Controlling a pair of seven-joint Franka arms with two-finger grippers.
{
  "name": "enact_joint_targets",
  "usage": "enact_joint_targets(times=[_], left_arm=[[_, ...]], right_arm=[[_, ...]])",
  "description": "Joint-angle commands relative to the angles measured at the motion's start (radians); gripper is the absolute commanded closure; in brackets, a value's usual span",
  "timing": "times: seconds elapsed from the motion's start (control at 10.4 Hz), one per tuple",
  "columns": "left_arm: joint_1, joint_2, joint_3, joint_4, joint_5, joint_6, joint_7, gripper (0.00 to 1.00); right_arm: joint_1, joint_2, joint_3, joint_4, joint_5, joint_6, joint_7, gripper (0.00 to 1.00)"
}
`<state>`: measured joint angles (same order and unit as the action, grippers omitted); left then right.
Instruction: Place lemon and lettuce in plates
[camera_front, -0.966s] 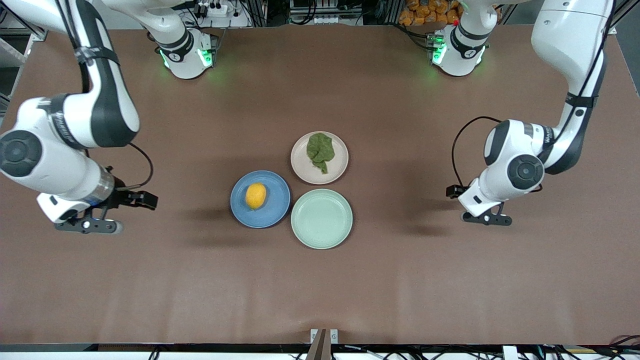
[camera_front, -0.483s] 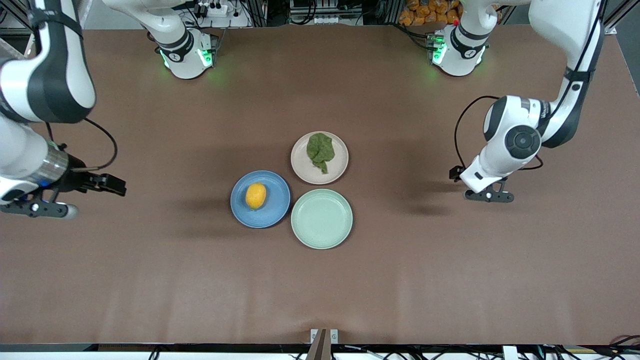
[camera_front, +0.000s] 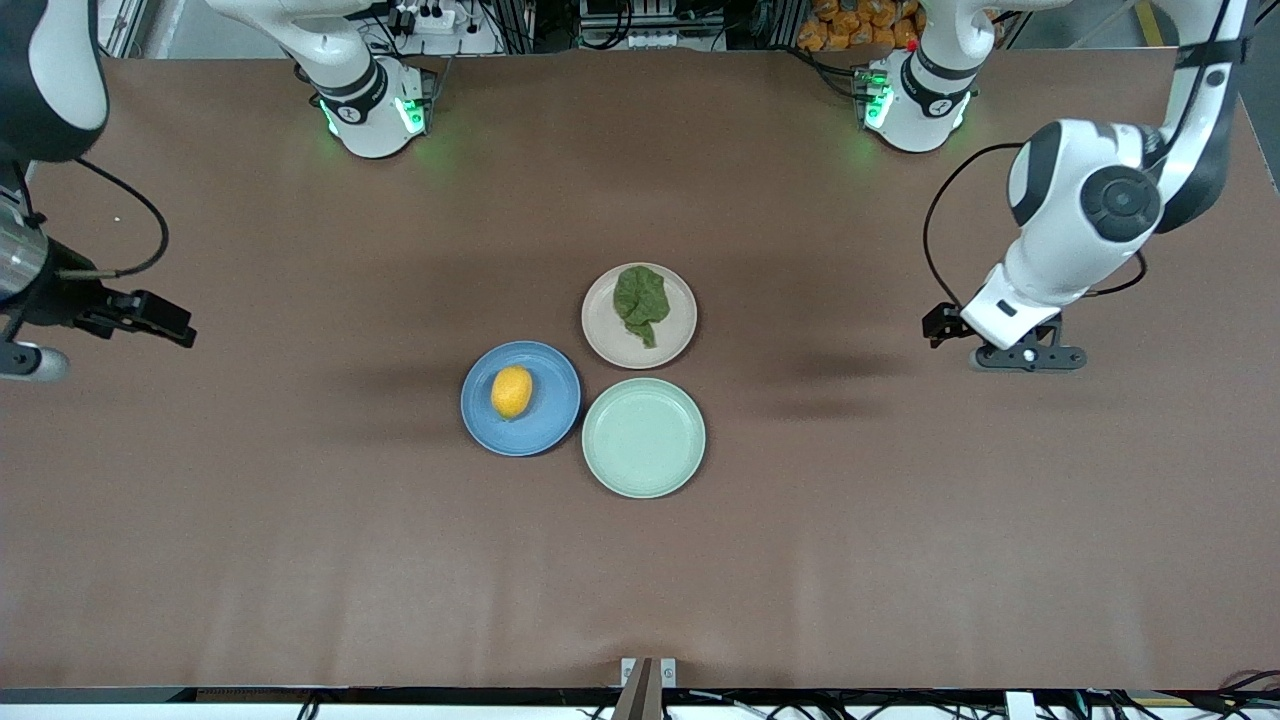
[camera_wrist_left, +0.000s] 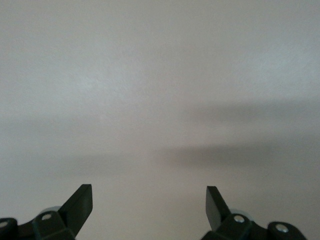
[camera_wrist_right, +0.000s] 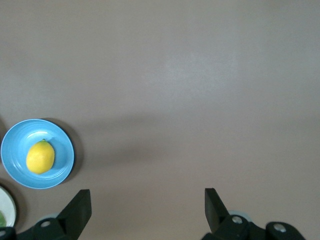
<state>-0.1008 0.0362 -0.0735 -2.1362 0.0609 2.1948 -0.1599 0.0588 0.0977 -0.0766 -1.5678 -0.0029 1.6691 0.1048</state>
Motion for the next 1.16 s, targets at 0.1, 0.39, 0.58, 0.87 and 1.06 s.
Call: enact_joint_targets(times=[0.1, 0.39, 0.58, 0.87, 1.06], left_arm=[[-0.011, -0.041, 0.005, 0.195, -0.033, -0.136, 0.011, 0.00], [-0.014, -0.053, 0.003, 0.310, -0.033, -0.270, 0.016, 0.00], [-0.014, -0.052, 0.005, 0.405, -0.036, -0.390, 0.030, 0.00], [-0.008, -0.052, 0.009, 0.517, -0.099, -0.510, 0.060, 0.00], [-0.008, -0.052, 0.011, 0.565, -0.098, -0.581, 0.065, 0.00]], right_arm=[[-0.017, -0.056, 0.009, 0.036, 0.009, -0.066, -0.011, 0.00], [-0.017, -0.056, 0.012, 0.087, 0.011, -0.137, -0.008, 0.00], [-0.016, -0.053, 0.014, 0.109, 0.017, -0.201, -0.004, 0.00], [-0.011, -0.055, 0.023, 0.110, 0.023, -0.270, 0.004, 0.00], [-0.013, -0.056, 0.024, 0.114, 0.023, -0.270, 0.003, 0.00]])
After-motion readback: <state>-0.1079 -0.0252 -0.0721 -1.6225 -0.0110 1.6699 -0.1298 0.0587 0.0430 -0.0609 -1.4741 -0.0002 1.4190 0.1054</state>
